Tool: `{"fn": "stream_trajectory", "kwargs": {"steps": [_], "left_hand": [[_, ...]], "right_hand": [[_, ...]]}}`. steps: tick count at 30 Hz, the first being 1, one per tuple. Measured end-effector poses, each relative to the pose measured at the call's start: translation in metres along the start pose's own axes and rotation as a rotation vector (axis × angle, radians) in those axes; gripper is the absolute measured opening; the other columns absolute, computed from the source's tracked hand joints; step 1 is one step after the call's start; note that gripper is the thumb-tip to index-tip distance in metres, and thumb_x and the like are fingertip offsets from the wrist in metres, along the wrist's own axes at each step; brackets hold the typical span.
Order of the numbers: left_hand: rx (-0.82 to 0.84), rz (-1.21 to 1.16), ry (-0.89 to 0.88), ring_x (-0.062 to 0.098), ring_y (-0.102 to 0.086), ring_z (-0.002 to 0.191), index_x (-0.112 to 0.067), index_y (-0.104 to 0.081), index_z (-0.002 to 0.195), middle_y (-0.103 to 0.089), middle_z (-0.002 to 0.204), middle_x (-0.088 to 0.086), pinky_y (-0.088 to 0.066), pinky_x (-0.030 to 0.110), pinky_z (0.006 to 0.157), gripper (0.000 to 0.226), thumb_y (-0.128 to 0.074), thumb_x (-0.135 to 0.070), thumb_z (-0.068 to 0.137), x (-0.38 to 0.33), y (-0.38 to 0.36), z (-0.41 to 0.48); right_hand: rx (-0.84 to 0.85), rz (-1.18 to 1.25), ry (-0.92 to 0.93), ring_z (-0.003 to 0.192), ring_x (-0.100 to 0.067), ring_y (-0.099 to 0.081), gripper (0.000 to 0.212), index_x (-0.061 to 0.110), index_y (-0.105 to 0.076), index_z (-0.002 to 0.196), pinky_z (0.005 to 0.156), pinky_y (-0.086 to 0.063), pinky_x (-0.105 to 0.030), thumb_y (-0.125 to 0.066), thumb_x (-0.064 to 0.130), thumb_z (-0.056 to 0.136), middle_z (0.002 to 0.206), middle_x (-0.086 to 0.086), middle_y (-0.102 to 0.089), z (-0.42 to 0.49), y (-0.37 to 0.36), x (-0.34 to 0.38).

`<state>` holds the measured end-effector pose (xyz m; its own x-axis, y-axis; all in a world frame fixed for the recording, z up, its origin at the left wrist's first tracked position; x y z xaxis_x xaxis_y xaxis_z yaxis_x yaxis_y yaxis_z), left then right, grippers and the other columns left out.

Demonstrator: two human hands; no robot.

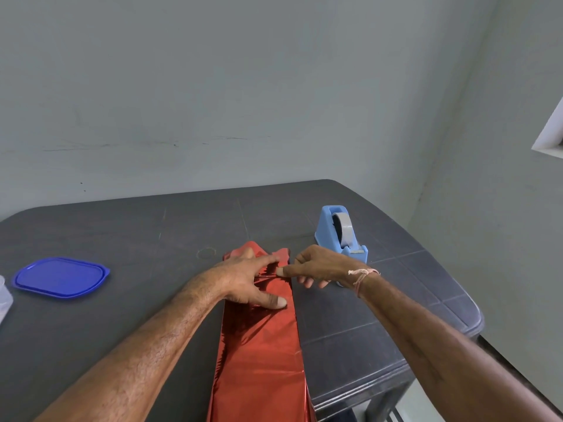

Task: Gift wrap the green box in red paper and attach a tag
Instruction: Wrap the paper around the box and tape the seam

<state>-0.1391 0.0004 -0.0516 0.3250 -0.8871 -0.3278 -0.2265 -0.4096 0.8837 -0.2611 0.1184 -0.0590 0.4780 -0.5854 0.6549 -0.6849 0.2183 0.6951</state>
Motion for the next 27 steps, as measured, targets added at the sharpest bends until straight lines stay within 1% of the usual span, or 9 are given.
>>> {"fn": "stream_trajectory", "kwargs": {"steps": [5,9,11,15,17,20,23,25,27], "left_hand": [[-0.019,-0.019,0.001,0.024,-0.034,0.14,-0.053,-0.016,0.156,-0.034,0.14,-0.002,-0.041,0.049,0.114,0.116,-0.072,-0.085,0.06,0.002,0.001,0.002],[-0.031,-0.09,-0.033,0.019,-0.04,0.135,-0.052,-0.016,0.157,-0.04,0.129,-0.007,-0.04,0.043,0.114,0.127,-0.068,-0.093,0.048,0.003,0.003,-0.001],[-0.032,-0.136,-0.051,0.016,-0.047,0.125,-0.05,-0.023,0.155,-0.047,0.119,-0.01,-0.042,0.037,0.11,0.129,-0.062,-0.096,0.042,0.004,0.008,-0.002],[-0.279,-0.193,-0.047,0.004,-0.059,0.083,-0.047,-0.053,0.14,-0.059,0.09,-0.014,-0.05,0.03,0.078,0.067,-0.067,-0.072,0.08,0.004,0.024,0.001],[-0.455,-0.09,-0.022,0.008,-0.056,0.095,-0.051,-0.058,0.134,-0.055,0.096,-0.015,-0.048,0.031,0.081,0.049,-0.066,-0.063,0.087,0.003,0.026,0.0],[-0.625,-0.144,-0.126,0.011,-0.051,0.118,-0.053,-0.06,0.132,-0.056,0.117,-0.017,-0.043,0.037,0.1,0.042,-0.058,-0.062,0.091,-0.002,0.018,-0.003],[-0.525,-0.161,-0.152,0.003,-0.038,0.141,-0.053,-0.051,0.141,-0.05,0.146,-0.022,-0.023,0.051,0.121,0.074,-0.028,-0.088,0.08,-0.001,0.004,-0.001],[-0.419,-0.058,-0.121,0.005,-0.021,0.152,-0.053,-0.038,0.15,-0.036,0.159,-0.02,-0.007,0.056,0.124,0.091,-0.019,-0.097,0.072,-0.002,-0.004,0.0],[-0.371,0.042,-0.098,0.008,-0.011,0.156,-0.052,-0.029,0.154,-0.028,0.164,-0.017,-0.002,0.058,0.124,0.103,-0.012,-0.102,0.065,-0.004,-0.006,0.001]], "right_hand": [[0.058,0.083,0.03,0.092,-0.015,-0.07,0.041,0.023,-0.066,0.087,0.088,-0.059,-0.038,-0.059,0.063,0.094,0.099,0.0,-0.073,-0.004,-0.002,-0.001],[0.056,0.12,0.039,0.103,-0.023,-0.071,0.038,0.023,-0.066,0.091,0.093,-0.059,-0.042,-0.052,0.057,0.1,0.107,-0.004,-0.073,-0.007,-0.002,-0.002],[0.059,0.118,0.05,0.099,-0.02,-0.07,0.037,0.022,-0.065,0.09,0.091,-0.058,-0.041,-0.051,0.054,0.102,0.104,-0.003,-0.072,-0.008,-0.002,-0.001],[0.067,0.112,0.046,0.096,-0.018,-0.068,0.039,0.019,-0.065,0.092,0.091,-0.058,-0.042,-0.048,0.051,0.104,0.106,-0.007,-0.072,-0.005,-0.003,0.0],[0.07,0.116,0.041,0.097,-0.019,-0.068,0.04,0.016,-0.065,0.094,0.092,-0.058,-0.042,-0.047,0.05,0.105,0.111,-0.01,-0.072,-0.003,-0.004,0.0],[0.063,0.149,0.037,0.092,-0.018,-0.068,0.044,0.012,-0.065,0.096,0.09,-0.058,-0.041,-0.046,0.05,0.106,0.113,-0.016,-0.072,0.0,-0.005,-0.004],[0.059,0.181,0.035,0.091,-0.017,-0.069,0.047,0.01,-0.066,0.099,0.089,-0.059,-0.04,-0.046,0.052,0.105,0.113,-0.017,-0.073,0.002,-0.007,-0.009],[0.063,0.197,0.036,0.091,-0.017,-0.068,0.047,0.011,-0.067,0.099,0.087,-0.059,-0.039,-0.047,0.053,0.104,0.106,-0.013,-0.074,0.003,-0.007,-0.01],[0.072,0.213,0.044,0.091,-0.016,-0.067,0.045,0.011,-0.066,0.098,0.085,-0.058,-0.036,-0.048,0.052,0.105,0.098,-0.006,-0.071,0.003,-0.007,-0.009]]}}
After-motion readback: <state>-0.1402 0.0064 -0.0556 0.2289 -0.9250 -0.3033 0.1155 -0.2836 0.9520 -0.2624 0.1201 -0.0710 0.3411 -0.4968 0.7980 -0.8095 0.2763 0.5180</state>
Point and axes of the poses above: each hand's wrist, its own z-axis towards the middle knuckle, its own y-axis out of the back of the hand, x = y × z, the point moved 8 cm from there along z, towards the middle knuckle
